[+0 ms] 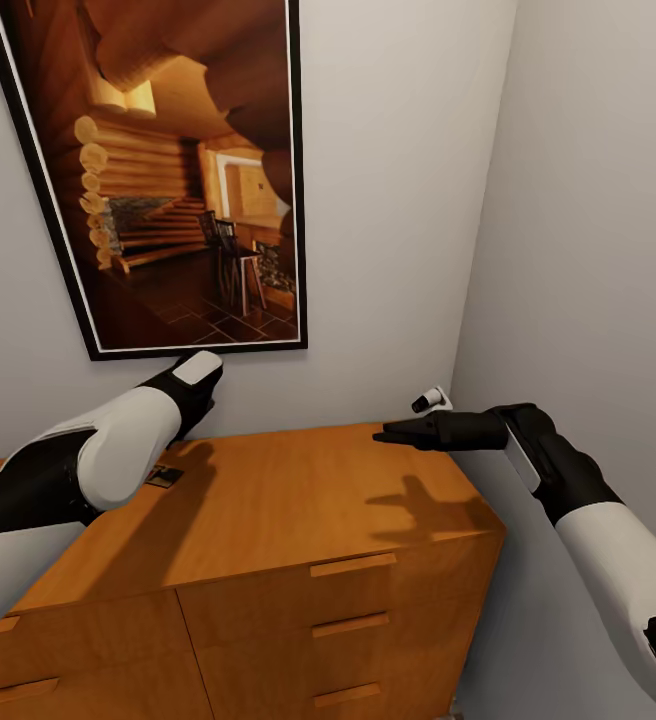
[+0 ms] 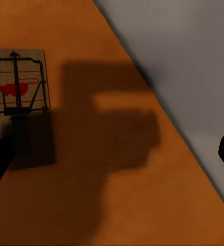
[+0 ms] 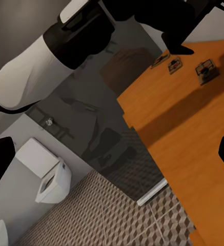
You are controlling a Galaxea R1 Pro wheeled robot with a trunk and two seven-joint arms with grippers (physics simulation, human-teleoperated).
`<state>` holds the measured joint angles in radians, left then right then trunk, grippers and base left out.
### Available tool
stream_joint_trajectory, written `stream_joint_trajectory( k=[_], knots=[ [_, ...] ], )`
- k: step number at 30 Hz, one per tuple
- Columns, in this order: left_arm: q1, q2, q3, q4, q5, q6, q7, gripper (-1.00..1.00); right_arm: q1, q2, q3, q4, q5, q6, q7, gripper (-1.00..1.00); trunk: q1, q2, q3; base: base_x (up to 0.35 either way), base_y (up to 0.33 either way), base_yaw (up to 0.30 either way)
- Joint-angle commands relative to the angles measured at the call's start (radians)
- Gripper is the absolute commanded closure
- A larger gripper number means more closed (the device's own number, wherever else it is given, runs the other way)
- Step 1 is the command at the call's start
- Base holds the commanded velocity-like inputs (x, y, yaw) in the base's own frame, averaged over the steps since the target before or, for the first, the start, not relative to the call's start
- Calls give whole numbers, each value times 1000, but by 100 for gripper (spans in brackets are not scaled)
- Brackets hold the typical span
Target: Take the four mousetraps from the cabinet in the bathroom and place them on the bathroom floor. Make sure all four end up on the same floor surface, and ensure that at least two of them are either under or directly next to the same bathroom sink.
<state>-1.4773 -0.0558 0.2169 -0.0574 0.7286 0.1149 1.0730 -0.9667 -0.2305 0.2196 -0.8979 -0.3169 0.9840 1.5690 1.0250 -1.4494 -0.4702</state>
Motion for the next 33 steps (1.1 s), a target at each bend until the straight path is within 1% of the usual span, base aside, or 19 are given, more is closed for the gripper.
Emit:
stream_joint_trajectory(
  k=[1, 9, 13, 18, 19, 25, 28, 33],
  knots=[
    [0, -1, 8, -6, -11, 10, 8, -100, 0, -1, 3, 0, -4, 10, 2, -100, 0, -1, -1, 0, 0, 0],
    [0, -4, 6, -34, -13, 10, 31, -100, 0, -1, 3, -1, -4, 11, 2, -100, 0, -1, -1, 0, 0, 0],
    [0, -5, 6, -63, -14, 11, 80, -100, 0, -1, 3, 0, -4, 11, 2, -100, 0, -1, -1, 0, 0, 0],
    [0, -1, 6, -70, -18, 11, 109, -100, 0, -1, 3, 0, -4, 11, 2, -100, 0, -1, -1, 0, 0, 0],
    [1, 1, 6, -67, -32, 11, 116, -100, 0, -1, 3, 0, -4, 12, 2, -100, 0, -1, -1, 0, 0, 0],
    [2, 3, 6, -60, -59, 10, 120, -100, 0, -1, 3, 0, -4, 12, 2, -100, 0, -1, -1, 0, 0, 0],
    [13, 5, 7, -59, -68, 10, 121, -100, 0, -2, 3, 0, -4, 12, 2, -100, 0, -1, -1, 0, 0, 0],
    [36, 6, 7, -60, -73, 9, 122, -100, 0, -2, 3, 0, -4, 12, 2, -100, 0, -1, -1, 0, 0, 0]
  ],
)
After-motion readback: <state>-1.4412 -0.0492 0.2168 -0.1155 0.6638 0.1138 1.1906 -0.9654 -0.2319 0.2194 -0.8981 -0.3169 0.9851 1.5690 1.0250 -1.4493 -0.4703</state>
